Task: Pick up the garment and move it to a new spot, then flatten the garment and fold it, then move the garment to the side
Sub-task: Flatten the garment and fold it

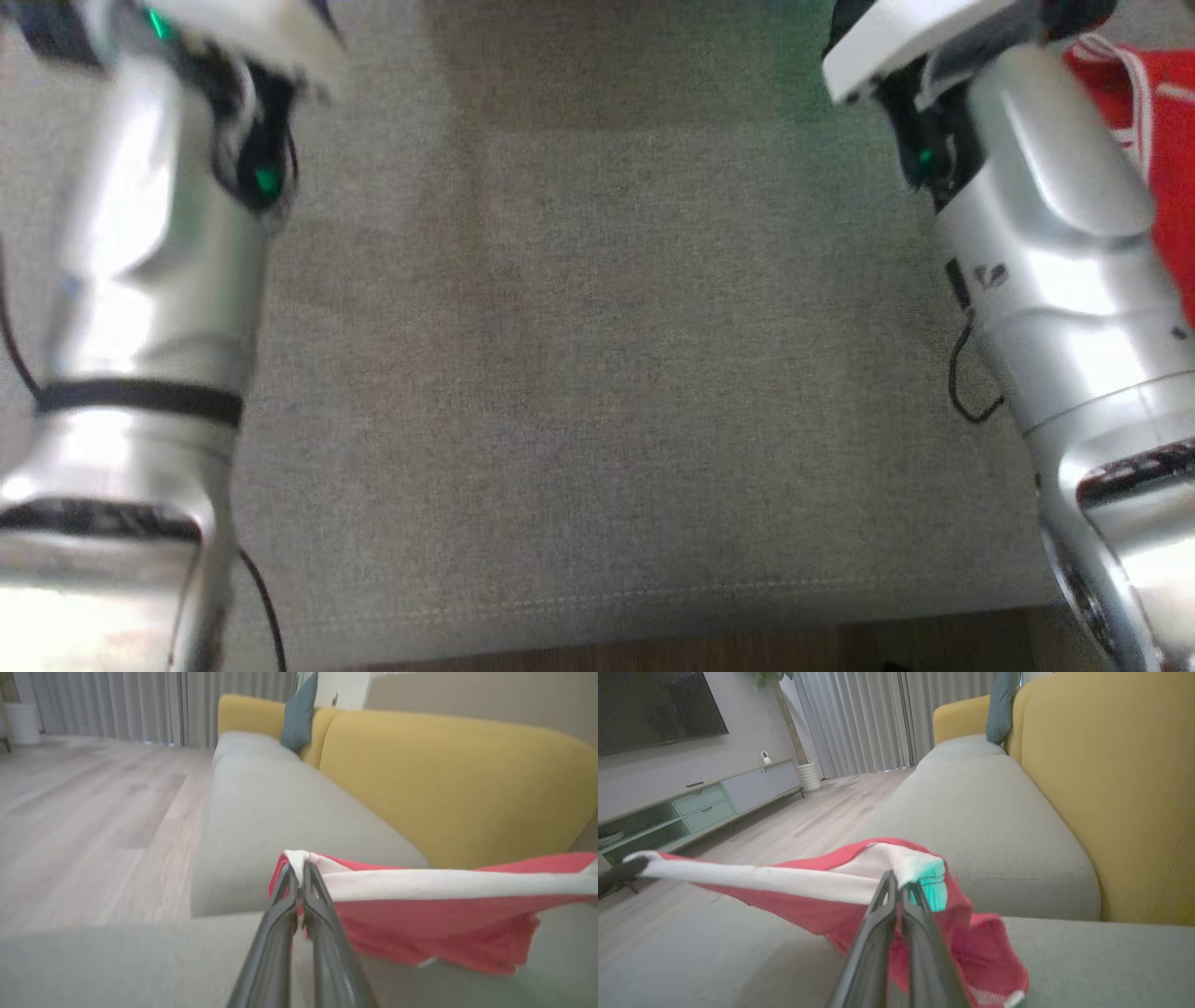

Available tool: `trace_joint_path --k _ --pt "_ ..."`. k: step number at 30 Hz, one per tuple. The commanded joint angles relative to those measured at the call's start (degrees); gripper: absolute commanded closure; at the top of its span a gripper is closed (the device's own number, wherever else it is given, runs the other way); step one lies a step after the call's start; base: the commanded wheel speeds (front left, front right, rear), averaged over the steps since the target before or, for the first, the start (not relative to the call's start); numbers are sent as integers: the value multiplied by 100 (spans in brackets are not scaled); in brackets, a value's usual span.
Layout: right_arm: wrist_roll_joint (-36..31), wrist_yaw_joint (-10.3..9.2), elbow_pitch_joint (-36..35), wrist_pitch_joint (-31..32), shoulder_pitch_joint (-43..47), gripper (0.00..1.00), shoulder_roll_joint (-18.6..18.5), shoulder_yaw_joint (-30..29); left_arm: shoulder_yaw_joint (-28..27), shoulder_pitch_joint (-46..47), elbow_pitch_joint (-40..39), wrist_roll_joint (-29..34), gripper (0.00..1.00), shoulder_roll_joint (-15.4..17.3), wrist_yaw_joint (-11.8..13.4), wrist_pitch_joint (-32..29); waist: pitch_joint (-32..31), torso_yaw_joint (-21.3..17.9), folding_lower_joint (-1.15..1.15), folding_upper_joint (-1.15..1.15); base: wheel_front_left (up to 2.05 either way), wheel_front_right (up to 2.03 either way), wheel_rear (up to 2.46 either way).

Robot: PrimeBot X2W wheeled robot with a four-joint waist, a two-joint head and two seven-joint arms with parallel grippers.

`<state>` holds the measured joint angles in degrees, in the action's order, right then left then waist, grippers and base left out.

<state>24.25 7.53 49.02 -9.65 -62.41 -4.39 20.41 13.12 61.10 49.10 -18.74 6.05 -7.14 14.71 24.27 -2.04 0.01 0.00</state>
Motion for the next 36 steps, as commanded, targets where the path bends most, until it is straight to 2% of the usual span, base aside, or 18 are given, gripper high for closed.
trace_joint_path --k 1,7,14,20,26,36 --pt "56 -4 -143 -87 44 100 130 67 -163 89 -146 -13 100 197 -23 28 74 2 -1 0 0 0 0" --pt "438 -4 104 -411 657 100 147 414 -334 -699 -73 -125 100 53 -32 28 119 20 -1 0 0 0 0" --pt "403 -4 -559 -521 1931 100 145 509 -442 -2037 -811 -125 100 28 -34 29 -217 -9 -1 0 0 0 0" --pt "372 -4 -1659 -472 3475 100 70 253 -537 -3366 -1757 -163 100 160 -34 29 -668 22 -1 0 0 0 0" --pt "181 -4 -2965 127 5014 100 68 -98 -653 -4539 -2342 -150 100 323 28 4 -1163 10 -1 0 0 0 0" --pt "-61 -4 -5105 1441 7178 100 142 -508 -821 -6378 -4169 -335 100 456 582 -874 -1651 3 -1 0 0 0 0"
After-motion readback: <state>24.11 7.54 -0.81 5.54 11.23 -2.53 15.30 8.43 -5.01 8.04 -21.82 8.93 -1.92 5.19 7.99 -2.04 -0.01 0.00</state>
